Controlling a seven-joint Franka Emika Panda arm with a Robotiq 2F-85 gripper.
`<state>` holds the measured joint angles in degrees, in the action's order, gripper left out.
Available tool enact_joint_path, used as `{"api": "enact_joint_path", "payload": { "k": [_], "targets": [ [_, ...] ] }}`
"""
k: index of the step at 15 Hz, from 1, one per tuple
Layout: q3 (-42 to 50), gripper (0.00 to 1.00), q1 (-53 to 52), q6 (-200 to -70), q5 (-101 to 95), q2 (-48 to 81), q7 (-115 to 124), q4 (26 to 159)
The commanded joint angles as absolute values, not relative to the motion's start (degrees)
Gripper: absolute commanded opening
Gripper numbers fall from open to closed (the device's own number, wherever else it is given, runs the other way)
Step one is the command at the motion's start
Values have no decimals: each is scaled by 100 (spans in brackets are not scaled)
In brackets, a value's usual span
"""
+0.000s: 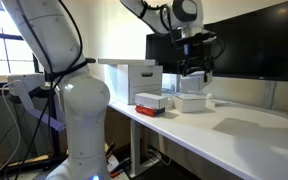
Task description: Remove the small box from the top of the stack at the front and place it on the right side of the counter.
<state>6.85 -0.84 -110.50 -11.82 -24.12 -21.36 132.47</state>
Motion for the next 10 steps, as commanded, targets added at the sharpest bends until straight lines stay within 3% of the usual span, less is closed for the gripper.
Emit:
{"api": "enact_joint_path", "payload": {
  "k": [1, 10],
  "targets": [
    [1102, 60, 166, -10462, -1555, -1860, -3347, 12455],
    [1255, 60, 462, -8718, -2676, -182, -5610, 10051]
  ]
}}
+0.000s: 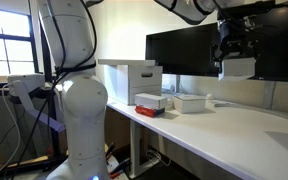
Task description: Remove the small box from the top of the stack at the front and place it on the right side of the counter.
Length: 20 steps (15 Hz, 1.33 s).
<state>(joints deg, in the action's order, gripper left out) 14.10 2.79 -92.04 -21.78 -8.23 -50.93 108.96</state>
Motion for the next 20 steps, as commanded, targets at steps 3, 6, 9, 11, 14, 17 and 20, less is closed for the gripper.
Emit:
{"api": "enact_joint_path", "payload": {
  "k": [3, 6, 9, 11, 14, 17, 20],
  "targets": [
    [1197, 60, 539, -8451, -3534, 281, -5951, 9416],
    [1157, 60, 619, -8426, -4517, 462, -6353, 9170],
    [1151, 60, 696, -8622, -5488, 511, -6794, 9196],
    [1164, 60, 755, -8911, -6063, 440, -7027, 9462],
    [1257, 60, 942, -9586, -6818, 254, -7355, 10042],
    [1429, 60, 1234, -10547, -7637, 219, -7433, 10566],
    [1616, 60, 1500, -11520, -8613, 281, -7237, 10965]
  ]
}}
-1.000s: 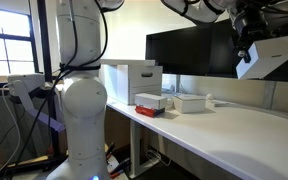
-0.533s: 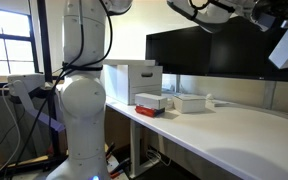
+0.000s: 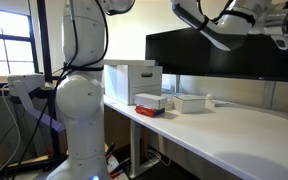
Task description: Remove the small box from the top of the stack at the front and place it on the right side of the counter.
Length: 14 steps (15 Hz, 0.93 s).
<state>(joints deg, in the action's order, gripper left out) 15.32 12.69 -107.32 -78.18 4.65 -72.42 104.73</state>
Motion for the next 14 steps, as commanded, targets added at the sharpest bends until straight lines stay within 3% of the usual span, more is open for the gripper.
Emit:
{"api": "enact_joint_path", "payload": {
  "k": [1, 14],
  "targets": [
    [1661, 60, 1558, -11793, -8949, 241, -7193, 11106],
    [1425, 60, 1371, -13515, -13481, -272, -4297, 12406]
  ]
}}
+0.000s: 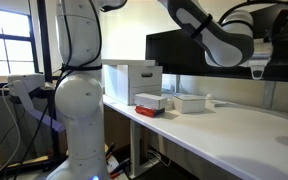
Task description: Remove the small box from the top of the stack at the front and place it on the right side of the counter.
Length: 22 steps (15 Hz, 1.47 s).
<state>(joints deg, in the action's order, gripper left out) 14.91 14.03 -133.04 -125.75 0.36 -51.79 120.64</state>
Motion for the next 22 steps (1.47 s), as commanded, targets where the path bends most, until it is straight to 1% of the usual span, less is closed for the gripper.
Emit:
{"api": "enact_joint_path", "payload": {
  "k": [1, 5, 7, 14, 15, 22],
  "targets": [
    [1402, 60, 1357, -13542, -13863, -294, -3870, 12475],
    [1347, 60, 1308, -13229, -14696, -211, -2380, 12784],
    [1351, 60, 1320, -13121, -14765, -192, -1967, 12940],
    [1415, 60, 1380, -12915, -15293, -136, -1782, 13241],
    [1292, 60, 1250, -12828, -14956, -125, -2103, 13174],
    [1118, 60, 1095, -12333, -14964, -80, -2222, 13224]
  ]
}}
